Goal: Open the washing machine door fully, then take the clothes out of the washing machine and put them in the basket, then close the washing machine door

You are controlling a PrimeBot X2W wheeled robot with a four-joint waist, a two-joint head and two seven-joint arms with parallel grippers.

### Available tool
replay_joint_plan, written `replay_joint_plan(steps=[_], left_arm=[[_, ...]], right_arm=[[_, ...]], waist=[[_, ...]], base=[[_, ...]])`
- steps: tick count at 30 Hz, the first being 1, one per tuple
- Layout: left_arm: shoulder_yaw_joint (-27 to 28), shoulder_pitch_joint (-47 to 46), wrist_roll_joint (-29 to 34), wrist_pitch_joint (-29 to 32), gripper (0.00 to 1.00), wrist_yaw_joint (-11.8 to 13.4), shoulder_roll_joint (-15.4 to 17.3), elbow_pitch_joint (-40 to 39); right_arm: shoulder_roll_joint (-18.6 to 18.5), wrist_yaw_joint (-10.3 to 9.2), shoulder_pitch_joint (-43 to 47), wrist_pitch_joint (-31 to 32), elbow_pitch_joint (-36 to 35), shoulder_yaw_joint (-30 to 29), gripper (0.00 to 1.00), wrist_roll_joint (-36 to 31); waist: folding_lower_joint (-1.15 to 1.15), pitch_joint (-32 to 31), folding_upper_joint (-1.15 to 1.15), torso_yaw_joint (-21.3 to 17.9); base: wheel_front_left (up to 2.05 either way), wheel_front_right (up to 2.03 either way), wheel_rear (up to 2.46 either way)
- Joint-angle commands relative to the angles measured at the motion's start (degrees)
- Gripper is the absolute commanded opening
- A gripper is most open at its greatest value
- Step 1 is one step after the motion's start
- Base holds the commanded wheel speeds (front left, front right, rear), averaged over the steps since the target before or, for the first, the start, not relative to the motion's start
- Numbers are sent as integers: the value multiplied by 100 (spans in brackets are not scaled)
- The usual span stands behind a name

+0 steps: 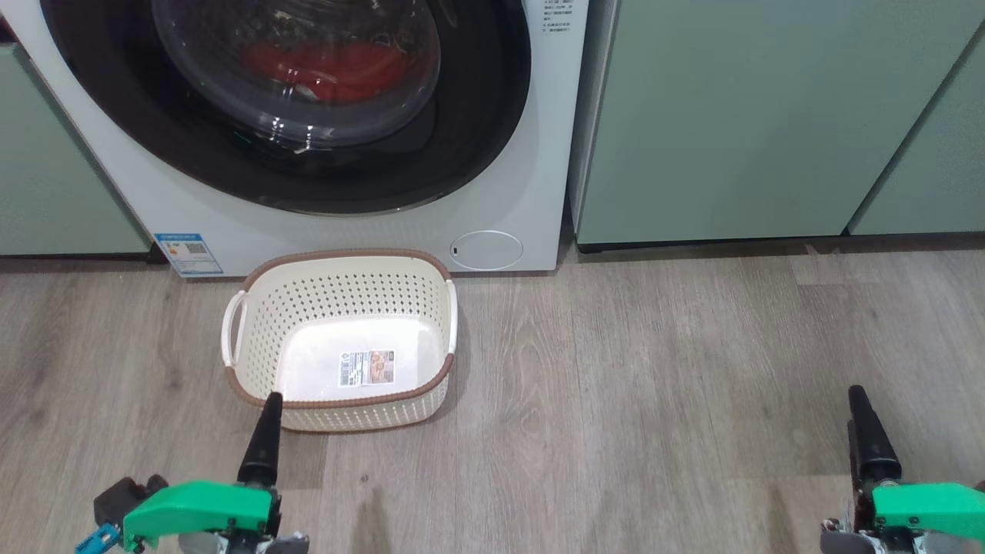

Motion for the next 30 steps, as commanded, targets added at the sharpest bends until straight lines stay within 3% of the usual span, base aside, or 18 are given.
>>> replay_joint_plan(steps=[1, 30], left_arm=[[26, -274, 238, -73, 100, 55, 42, -239], [-233, -445, 2524, -545, 100, 502, 56, -566]], right_arm=[[-34, -1, -261, -75, -267, 71, 100, -237], [-47, -2, -363, -548, -712, 535, 100, -2989]], waist=[[0, -1, 0, 2], [0, 26, 0, 36]], base=[[0, 0, 0], [0, 0, 0]])
